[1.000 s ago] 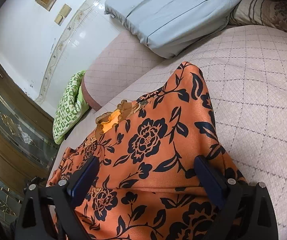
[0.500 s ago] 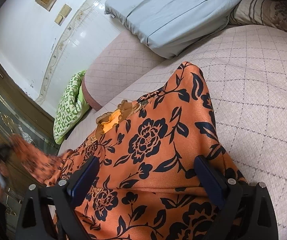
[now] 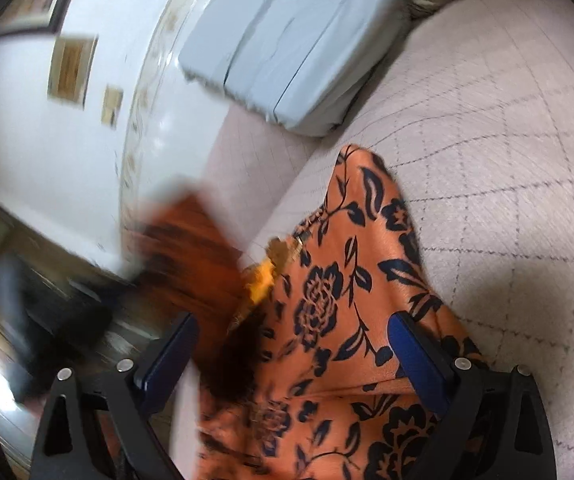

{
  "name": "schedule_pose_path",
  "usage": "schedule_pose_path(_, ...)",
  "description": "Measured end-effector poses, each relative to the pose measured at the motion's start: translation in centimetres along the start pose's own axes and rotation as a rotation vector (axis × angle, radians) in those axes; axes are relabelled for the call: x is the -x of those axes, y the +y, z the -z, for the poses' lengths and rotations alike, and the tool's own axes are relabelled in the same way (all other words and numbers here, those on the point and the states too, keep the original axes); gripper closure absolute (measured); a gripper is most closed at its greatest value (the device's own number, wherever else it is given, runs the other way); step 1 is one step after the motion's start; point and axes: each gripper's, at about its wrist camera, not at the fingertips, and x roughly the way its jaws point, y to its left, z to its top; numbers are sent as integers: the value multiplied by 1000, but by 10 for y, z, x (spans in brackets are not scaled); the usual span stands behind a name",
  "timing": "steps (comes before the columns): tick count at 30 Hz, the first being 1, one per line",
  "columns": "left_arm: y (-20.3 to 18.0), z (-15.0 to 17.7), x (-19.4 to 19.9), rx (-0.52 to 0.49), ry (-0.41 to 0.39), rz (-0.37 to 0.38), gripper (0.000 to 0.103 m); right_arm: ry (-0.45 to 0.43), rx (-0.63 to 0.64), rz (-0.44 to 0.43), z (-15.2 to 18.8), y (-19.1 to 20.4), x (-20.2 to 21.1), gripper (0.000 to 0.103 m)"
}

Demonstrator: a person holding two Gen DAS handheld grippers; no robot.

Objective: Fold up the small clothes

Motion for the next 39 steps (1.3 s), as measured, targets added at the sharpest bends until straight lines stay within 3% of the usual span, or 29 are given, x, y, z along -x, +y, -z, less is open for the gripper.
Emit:
schedule_pose_path(2,10,16,-31,115,187,112,83,-19,-59,-45,-3,-8,6,6)
schedule_pose_path(3,22,21,-36,204,240,171,83,-23,-76,-60,-5,-10,8,6)
schedule_pose_path(4,33,21,-31,249,231,182,77,-24,-89,-70,-6,-12,9,6)
schedule_pose_path(5,43,20,-15,259,185,163,71,-23,-91,-69,-6,-12,9,6)
schedule_pose_path(7,59,20,24,218,75,105,42,-17,-73,-56,-7,-9,9,6)
schedule_pose_path(10,106,30,80,157,-93,12,32,-9,-8,-9,-6,3,11,6)
schedule_pose_path(12,139,46,105,165,-159,-90,30,-20,68,38,-3,14,15,6)
schedule_pose_path(16,211,84,120,267,-171,-239,30,2,103,73,5,30,11,6)
schedule_pose_path(20,250,103,93,314,-114,-295,30,87,197,106,24,64,-10,6)
schedule_pose_path(22,264,112,76,334,-60,-336,30,113,233,253,27,70,-27,6)
schedule_pose_path(24,273,121,69,355,-72,-320,27,122,191,397,19,56,-44,7)
schedule_pose_path(26,271,123,72,335,-96,-313,28,149,125,414,14,43,-53,17)
schedule_pose_path(27,270,123,72,331,-96,-309,28,149,140,423,13,47,-56,39)
schedule_pose_path(29,274,124,70,344,-98,-300,29,173,131,440,10,53,-63,96)
schedule_pose_path(33,280,126,72,363,-103,-283,31,58,296,503,12,97,-52,96)
schedule_pose_path(35,282,127,74,371,-105,-276,31,102,304,609,19,82,-65,96)
schedule_pose_path(36,285,130,77,373,-106,-276,31,157,285,686,24,62,-75,91)
schedule_pose_path(38,281,131,89,369,-121,-290,33,119,269,629,28,54,-64,92)
schedule_pose_path(39,279,133,101,366,-153,-293,37,107,279,623,28,59,-59,86)
